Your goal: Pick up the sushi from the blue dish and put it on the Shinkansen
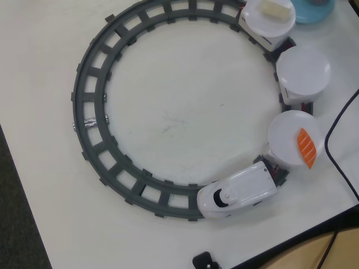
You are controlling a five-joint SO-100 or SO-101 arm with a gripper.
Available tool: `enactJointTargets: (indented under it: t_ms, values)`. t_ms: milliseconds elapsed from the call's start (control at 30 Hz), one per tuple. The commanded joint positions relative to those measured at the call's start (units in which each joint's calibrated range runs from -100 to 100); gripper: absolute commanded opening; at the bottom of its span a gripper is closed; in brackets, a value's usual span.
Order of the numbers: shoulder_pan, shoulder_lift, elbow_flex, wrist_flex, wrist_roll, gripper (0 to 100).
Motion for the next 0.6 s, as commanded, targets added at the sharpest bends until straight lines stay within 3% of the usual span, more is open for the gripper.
enactJointTargets:
  t_ms: [0, 567]
  values:
    - [-0.46, 2.21, -6.91, -0.03, -0.35, 24]
    - [1.13, 9.98, -8.79, 0.05, -2.03, 22]
